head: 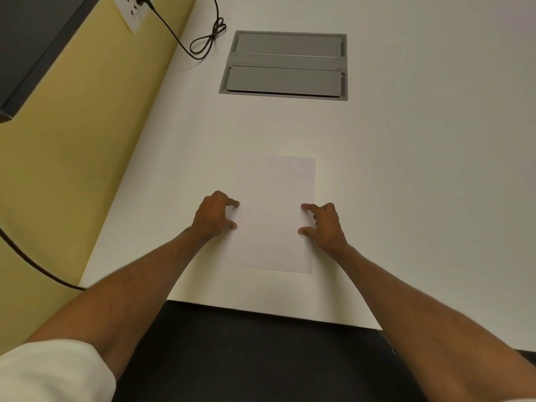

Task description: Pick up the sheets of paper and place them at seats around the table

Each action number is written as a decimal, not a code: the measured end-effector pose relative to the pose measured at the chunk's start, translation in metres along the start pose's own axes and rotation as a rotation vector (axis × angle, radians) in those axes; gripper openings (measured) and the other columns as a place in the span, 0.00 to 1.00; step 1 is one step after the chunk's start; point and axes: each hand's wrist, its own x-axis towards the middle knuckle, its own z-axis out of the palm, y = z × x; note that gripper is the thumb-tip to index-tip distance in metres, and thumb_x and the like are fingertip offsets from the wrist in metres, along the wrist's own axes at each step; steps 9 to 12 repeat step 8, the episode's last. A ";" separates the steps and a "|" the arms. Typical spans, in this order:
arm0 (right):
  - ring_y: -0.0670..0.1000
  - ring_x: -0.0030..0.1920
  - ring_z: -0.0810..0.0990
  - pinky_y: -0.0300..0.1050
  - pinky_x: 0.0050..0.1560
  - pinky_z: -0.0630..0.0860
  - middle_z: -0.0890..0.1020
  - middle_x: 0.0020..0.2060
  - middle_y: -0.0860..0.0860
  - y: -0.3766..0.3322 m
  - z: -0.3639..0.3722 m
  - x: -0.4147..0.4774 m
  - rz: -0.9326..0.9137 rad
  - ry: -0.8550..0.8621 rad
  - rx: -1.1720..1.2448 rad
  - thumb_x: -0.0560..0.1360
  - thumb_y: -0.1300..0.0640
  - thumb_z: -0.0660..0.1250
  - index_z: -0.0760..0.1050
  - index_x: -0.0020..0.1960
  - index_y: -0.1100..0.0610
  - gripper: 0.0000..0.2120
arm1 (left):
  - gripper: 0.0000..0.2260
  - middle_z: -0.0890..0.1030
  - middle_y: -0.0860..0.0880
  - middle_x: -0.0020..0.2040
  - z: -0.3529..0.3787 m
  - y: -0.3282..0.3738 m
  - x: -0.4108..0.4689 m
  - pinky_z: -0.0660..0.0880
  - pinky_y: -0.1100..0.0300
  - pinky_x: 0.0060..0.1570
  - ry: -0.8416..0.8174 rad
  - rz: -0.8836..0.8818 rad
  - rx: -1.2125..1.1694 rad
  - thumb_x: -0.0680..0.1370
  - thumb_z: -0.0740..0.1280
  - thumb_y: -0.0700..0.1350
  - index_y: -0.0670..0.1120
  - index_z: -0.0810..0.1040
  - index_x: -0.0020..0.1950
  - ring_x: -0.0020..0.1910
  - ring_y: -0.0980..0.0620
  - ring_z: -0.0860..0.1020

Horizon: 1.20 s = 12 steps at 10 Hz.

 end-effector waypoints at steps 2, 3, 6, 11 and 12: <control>0.59 0.59 0.71 0.51 0.64 0.69 0.65 0.52 0.53 -0.001 0.002 0.000 -0.006 0.010 0.010 0.70 0.60 0.74 0.71 0.69 0.54 0.29 | 0.28 0.74 0.47 0.65 0.001 0.000 -0.003 0.67 0.55 0.62 0.012 -0.009 0.011 0.65 0.78 0.44 0.50 0.77 0.65 0.66 0.47 0.71; 0.56 0.54 0.73 0.49 0.62 0.71 0.67 0.51 0.54 0.001 0.000 -0.001 -0.006 0.050 0.066 0.69 0.58 0.75 0.73 0.67 0.53 0.27 | 0.31 0.76 0.47 0.64 -0.006 0.004 -0.002 0.68 0.53 0.62 0.004 -0.029 -0.006 0.64 0.79 0.48 0.52 0.76 0.66 0.64 0.45 0.74; 0.55 0.53 0.76 0.47 0.61 0.72 0.70 0.56 0.57 -0.007 -0.012 -0.010 0.012 0.079 0.035 0.72 0.52 0.73 0.72 0.66 0.55 0.25 | 0.26 0.71 0.44 0.69 -0.024 0.015 -0.007 0.68 0.50 0.65 -0.008 -0.006 0.010 0.75 0.71 0.48 0.47 0.69 0.70 0.69 0.44 0.68; 0.59 0.66 0.66 0.52 0.63 0.68 0.69 0.63 0.59 -0.030 -0.038 -0.018 -0.032 0.175 -0.111 0.79 0.47 0.61 0.65 0.71 0.58 0.24 | 0.20 0.68 0.46 0.71 -0.041 0.055 -0.019 0.64 0.49 0.66 0.127 0.114 0.071 0.80 0.63 0.50 0.45 0.67 0.71 0.70 0.44 0.67; 0.59 0.66 0.66 0.52 0.63 0.68 0.69 0.63 0.59 -0.030 -0.038 -0.018 -0.032 0.175 -0.111 0.79 0.47 0.61 0.65 0.71 0.58 0.24 | 0.20 0.68 0.46 0.71 -0.041 0.055 -0.019 0.64 0.49 0.66 0.127 0.114 0.071 0.80 0.63 0.50 0.45 0.67 0.71 0.70 0.44 0.67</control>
